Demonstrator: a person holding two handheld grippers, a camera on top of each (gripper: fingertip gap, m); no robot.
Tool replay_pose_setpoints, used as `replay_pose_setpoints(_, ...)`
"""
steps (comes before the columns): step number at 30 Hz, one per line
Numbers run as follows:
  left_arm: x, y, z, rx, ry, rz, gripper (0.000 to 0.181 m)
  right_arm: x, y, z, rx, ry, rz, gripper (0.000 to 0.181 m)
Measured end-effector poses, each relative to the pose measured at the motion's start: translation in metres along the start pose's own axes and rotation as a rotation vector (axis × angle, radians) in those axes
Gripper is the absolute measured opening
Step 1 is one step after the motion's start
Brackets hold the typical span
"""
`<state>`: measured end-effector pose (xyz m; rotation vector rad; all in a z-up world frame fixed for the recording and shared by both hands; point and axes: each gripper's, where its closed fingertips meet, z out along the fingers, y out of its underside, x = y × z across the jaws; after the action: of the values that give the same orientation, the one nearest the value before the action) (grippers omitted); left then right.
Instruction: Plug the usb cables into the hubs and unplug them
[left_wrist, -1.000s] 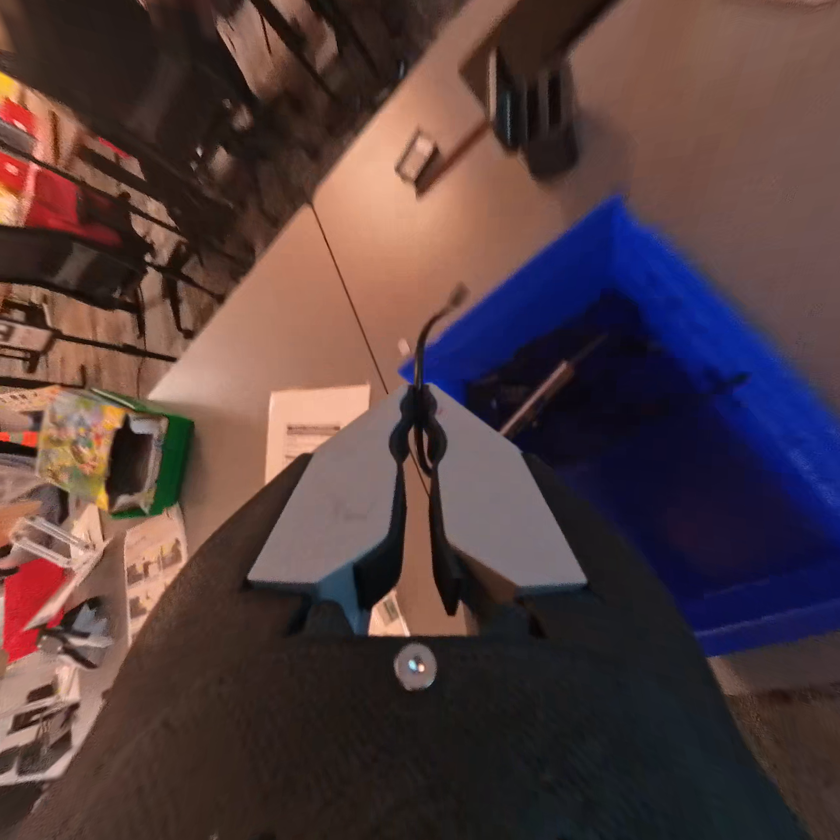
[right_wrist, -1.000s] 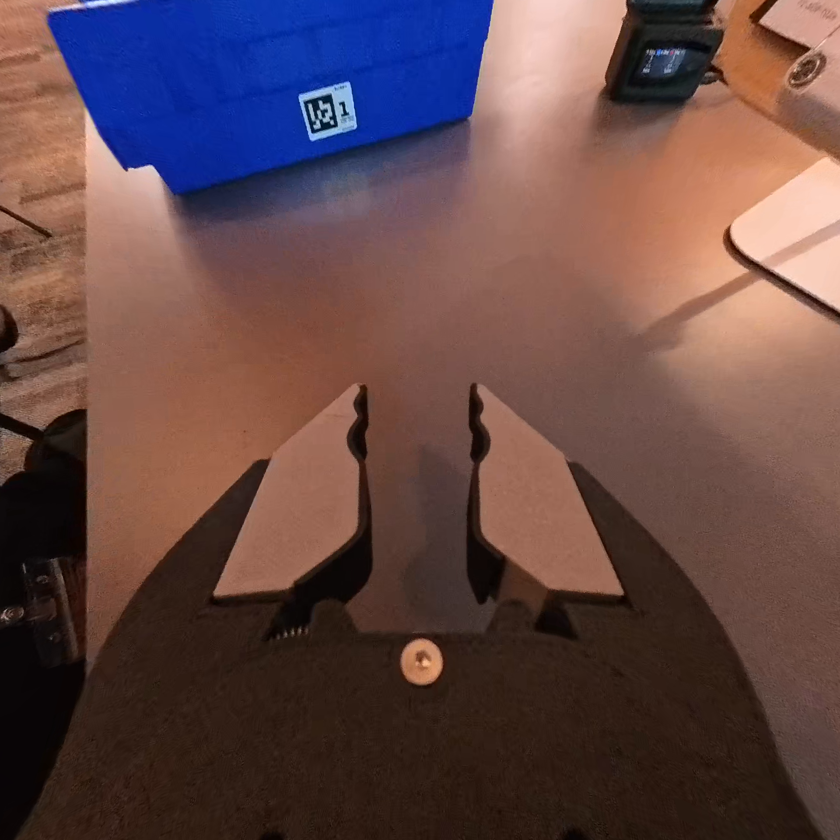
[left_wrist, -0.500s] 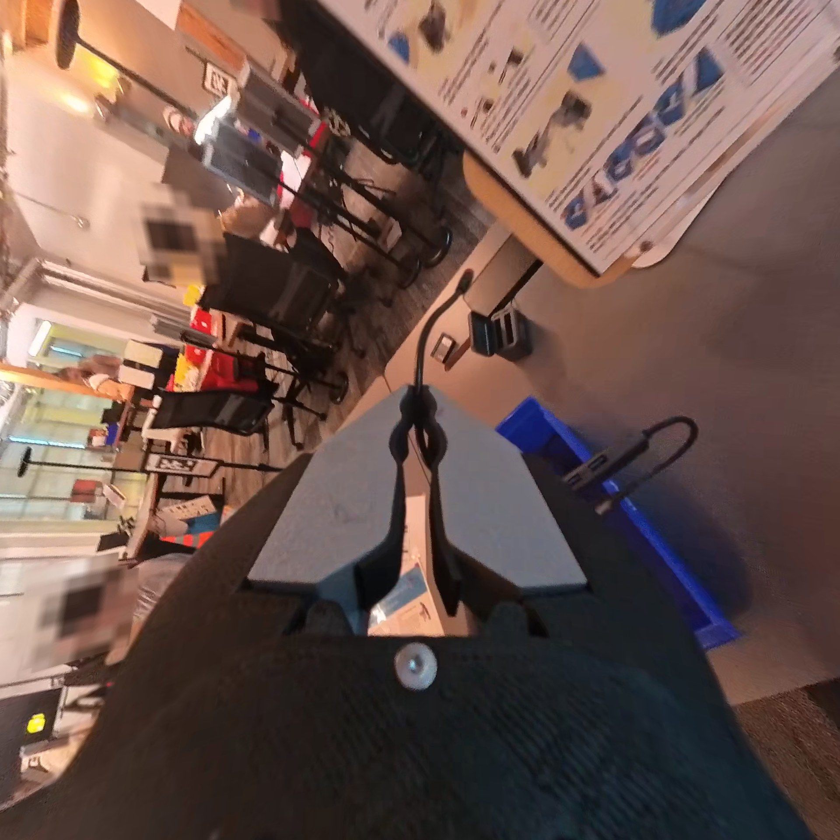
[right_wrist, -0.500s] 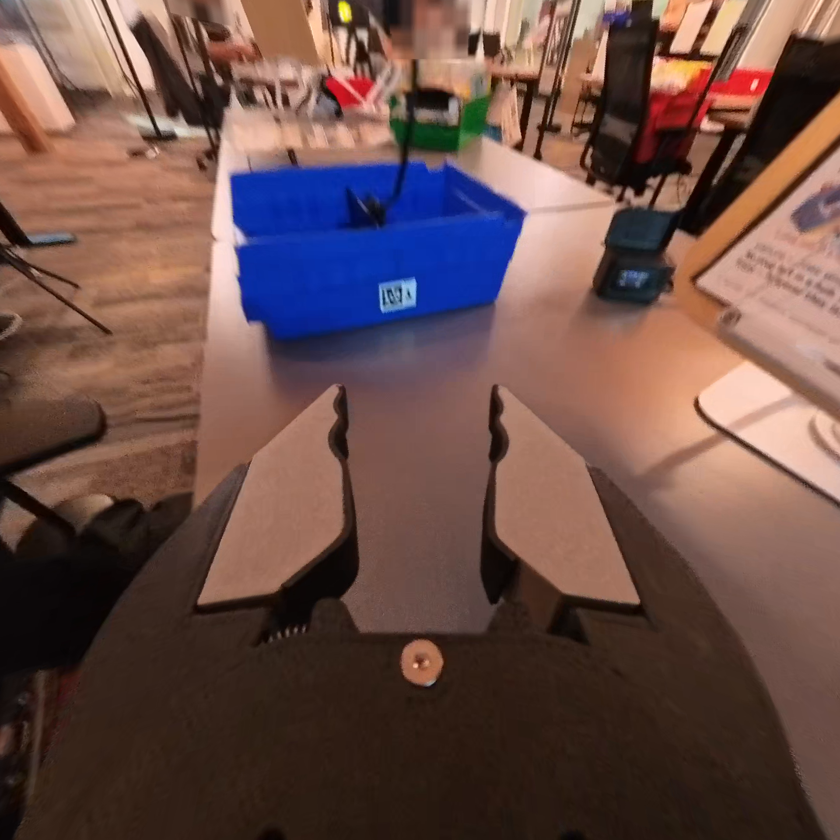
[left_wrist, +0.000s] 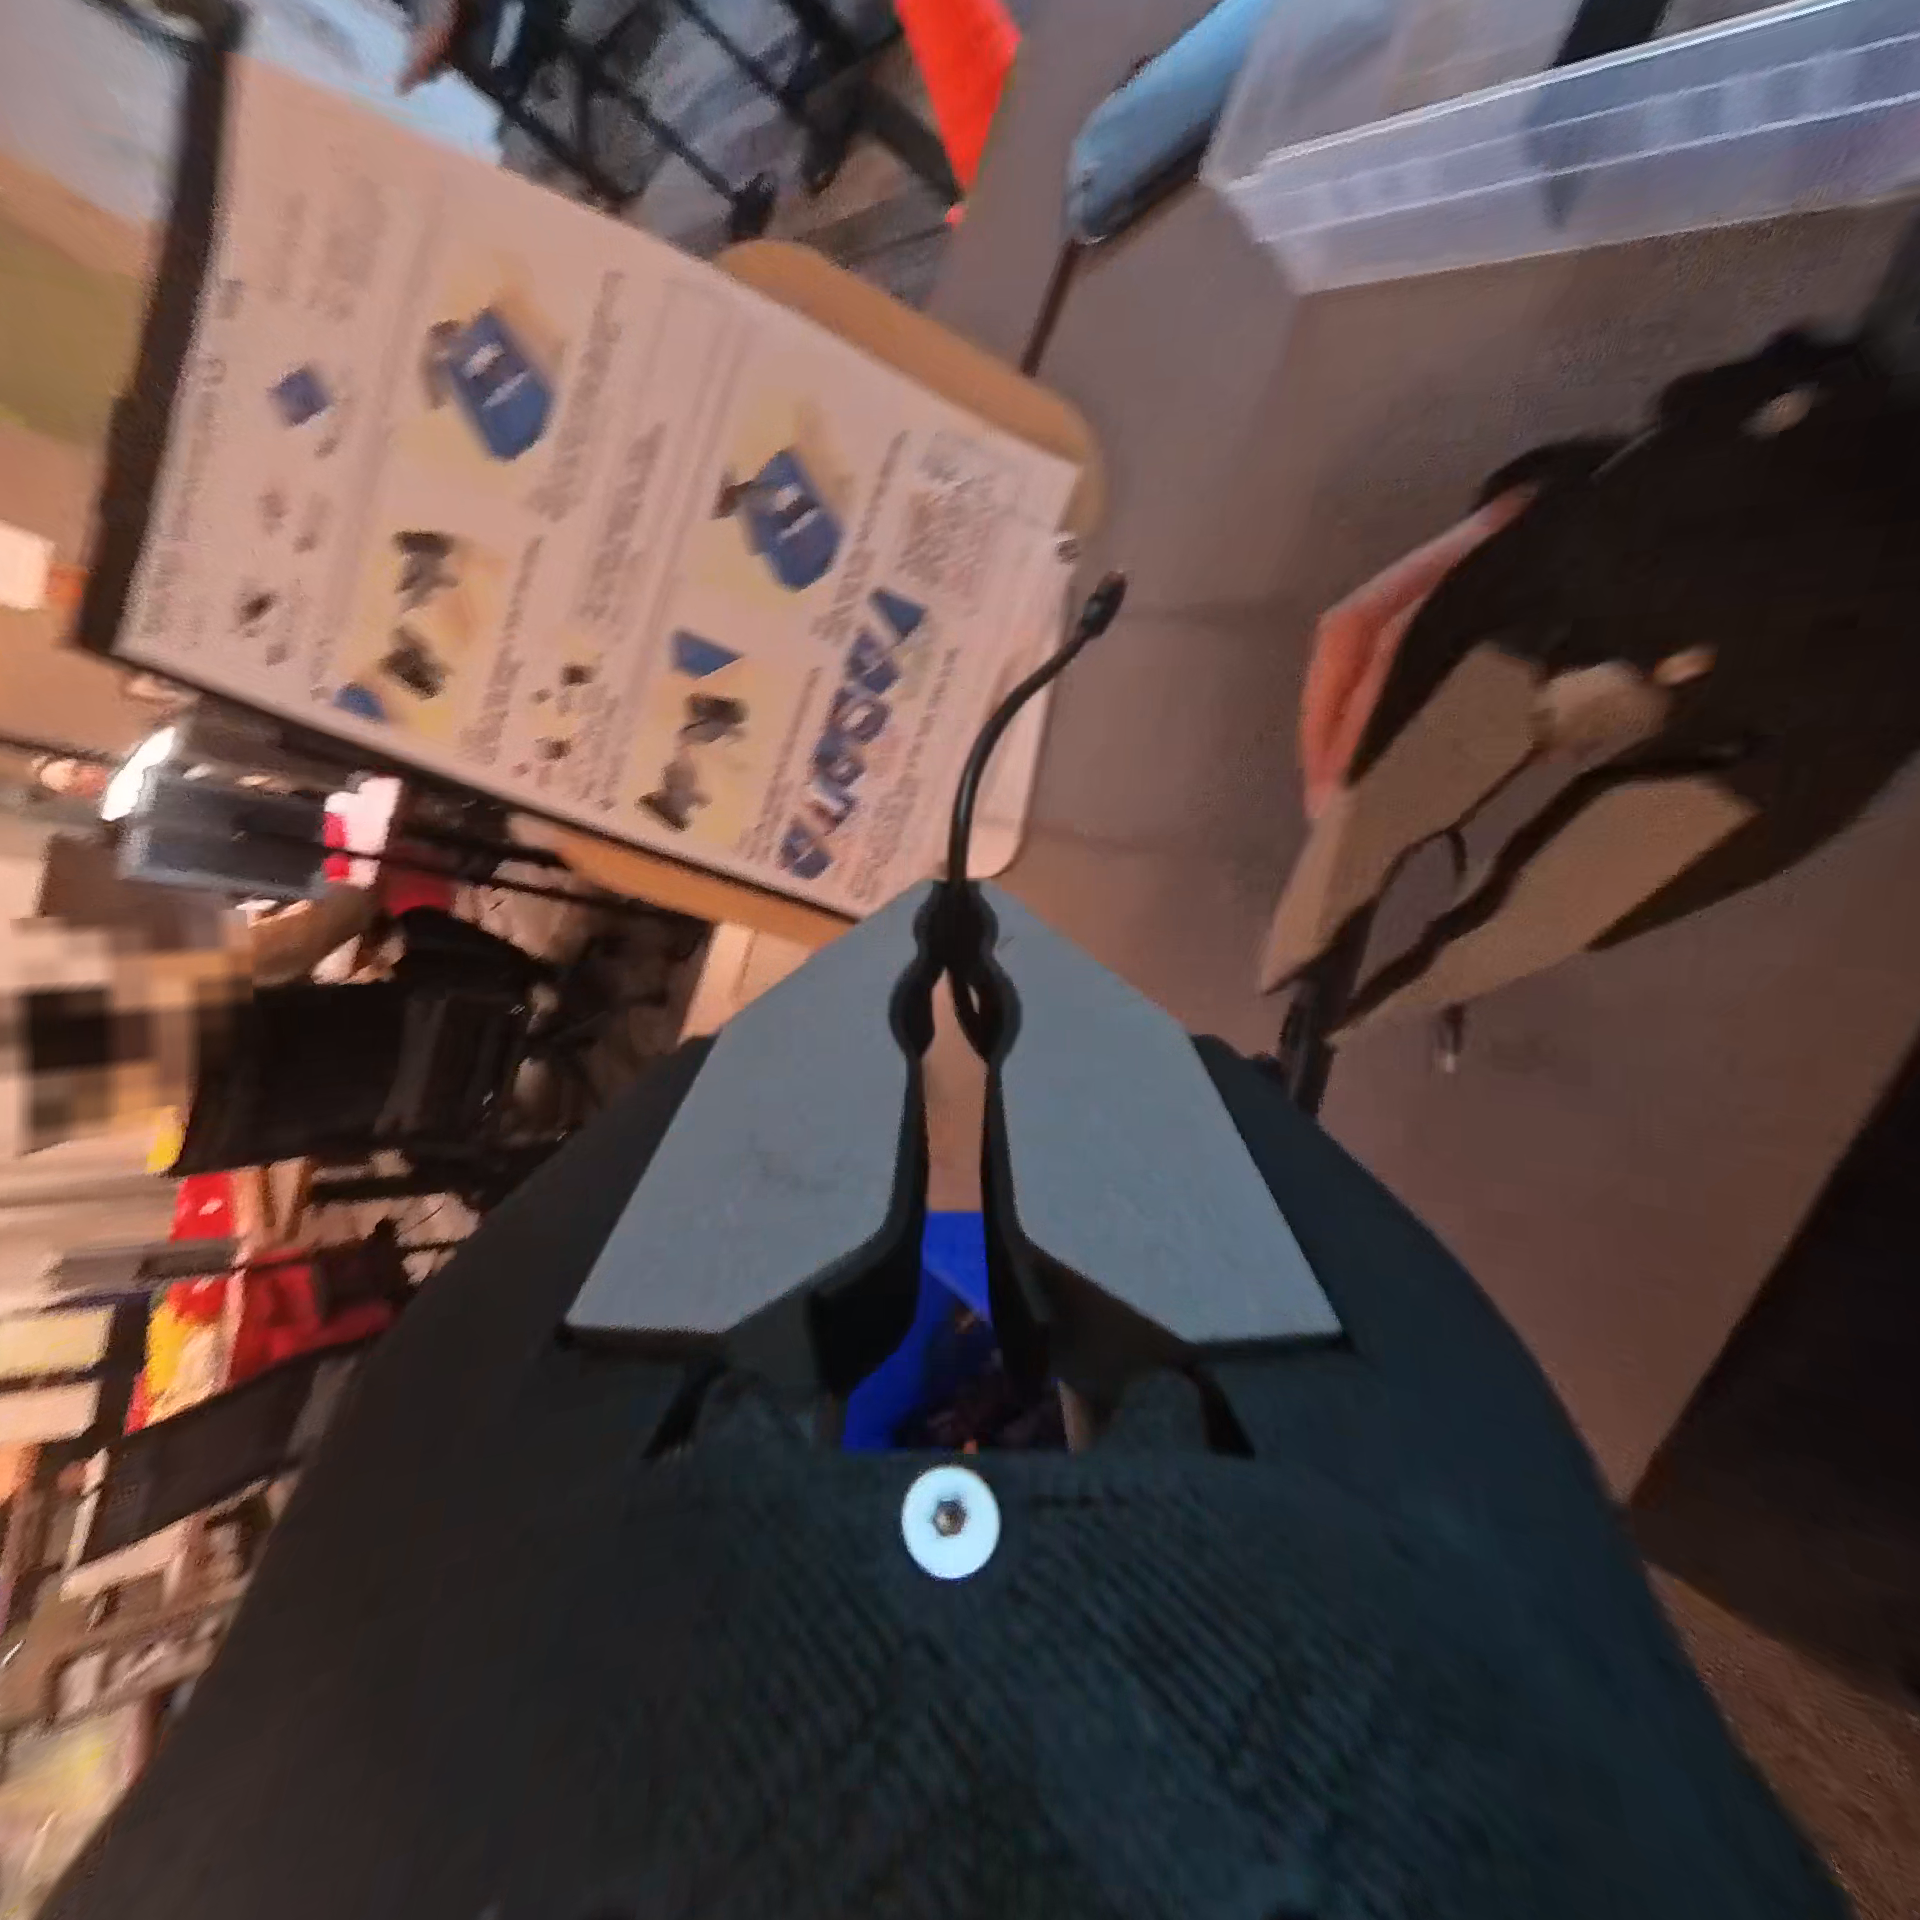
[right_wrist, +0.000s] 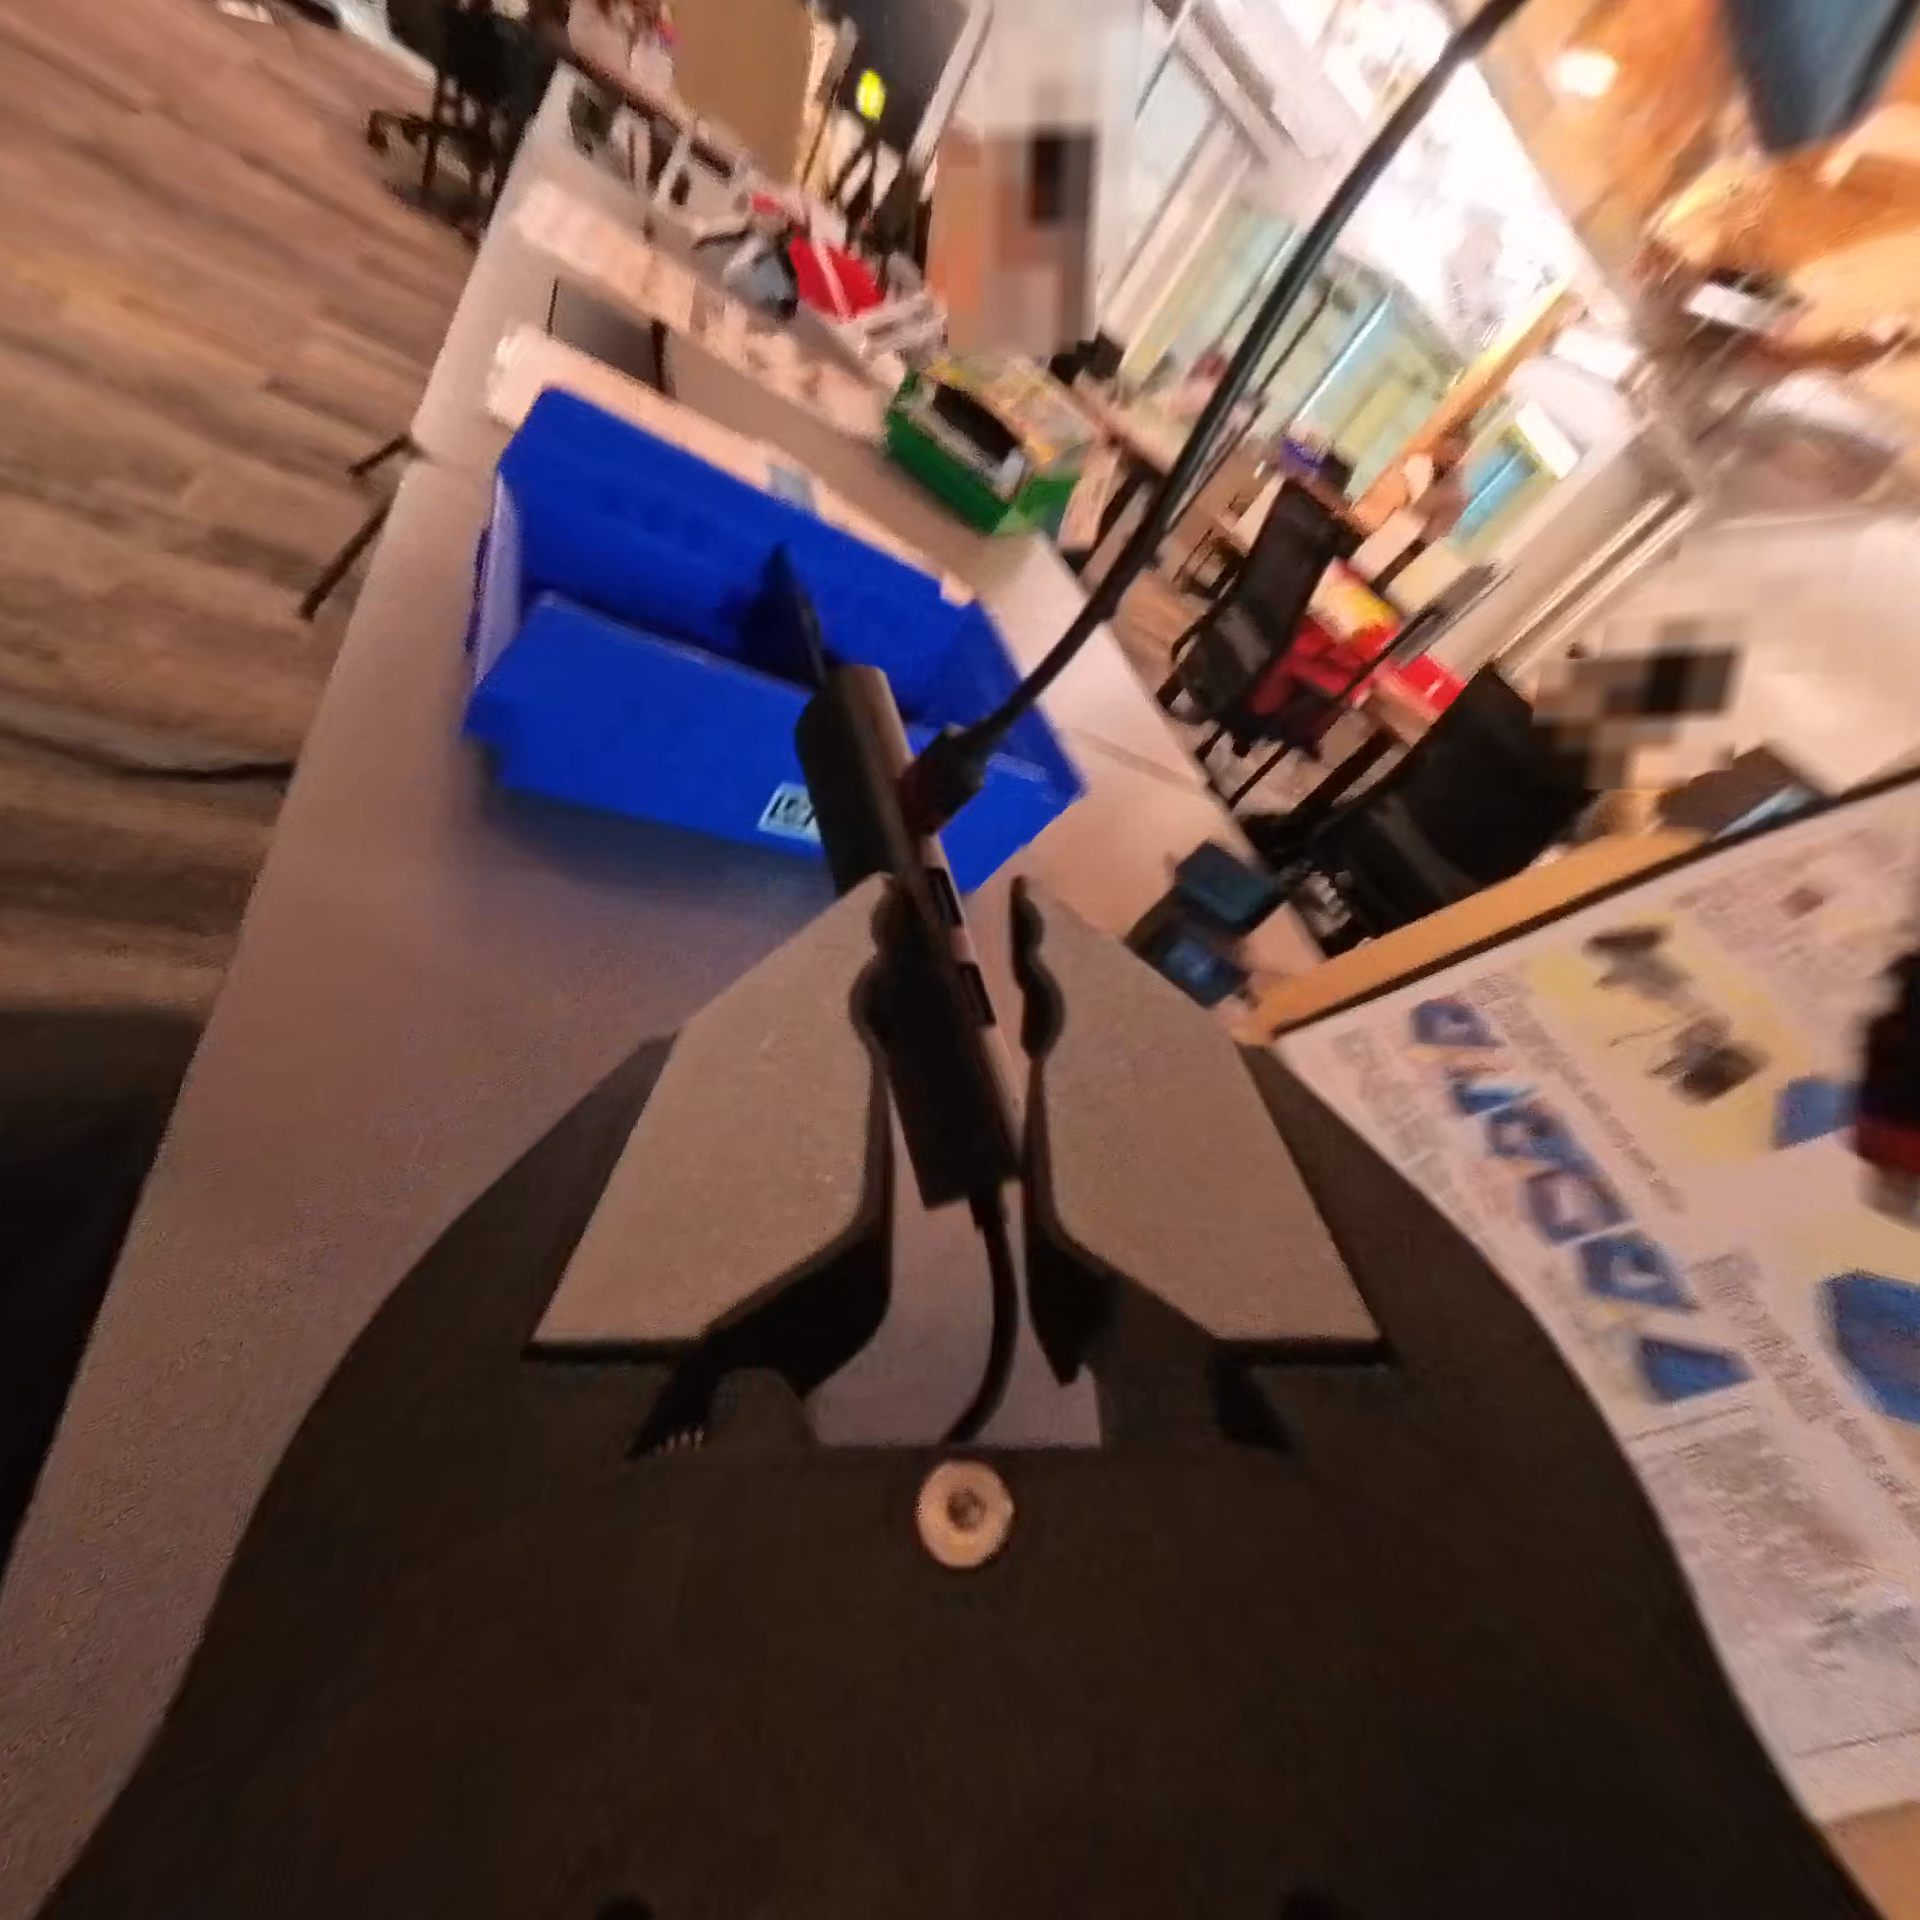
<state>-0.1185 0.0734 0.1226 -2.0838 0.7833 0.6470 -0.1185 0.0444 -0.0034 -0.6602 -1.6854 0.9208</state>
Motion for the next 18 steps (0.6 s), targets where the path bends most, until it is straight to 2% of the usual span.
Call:
replay_pose_setpoints(2,0.025,-0.001,0.017,0.016,0.081,0.004,0.0,-0.01,0.03,0.009,-0.091,-0.065,0.114,0.039)
replay_pose_setpoints(3,0.033,-0.002,0.024,0.032,0.107,0.003,0.0,-0.015,0.044,0.011,-0.141,-0.115,0.185,0.045)
replay_pose_setpoints(5,0.047,-0.002,0.037,0.06,0.151,-0.003,0.0,-0.013,0.061,0.009,-0.182,-0.138,0.276,0.046)
replay_pose_setpoints(8,0.062,0.001,0.054,0.089,0.206,-0.009,0.0,0.003,0.07,-0.006,-0.168,-0.086,0.274,0.046)
replay_pose_setpoints(11,0.074,-0.001,0.065,0.129,0.26,-0.015,0.0,-0.01,0.082,-0.012,-0.242,-0.208,0.353,0.051)
replay_pose_setpoints(13,0.077,-0.006,0.072,0.156,0.272,-0.01,0.0,-0.018,0.092,-0.005,-0.272,-0.253,0.372,0.04)
replay_pose_setpoints(16,0.073,-0.018,0.079,0.205,0.278,-0.024,0.0,-0.028,0.107,0.002,-0.323,-0.285,0.269,0.014)
replay_pose_setpoints(18,0.069,-0.022,0.084,0.225,0.293,-0.042,0.0,-0.03,0.104,0.002,-0.281,-0.303,0.216,0.014)
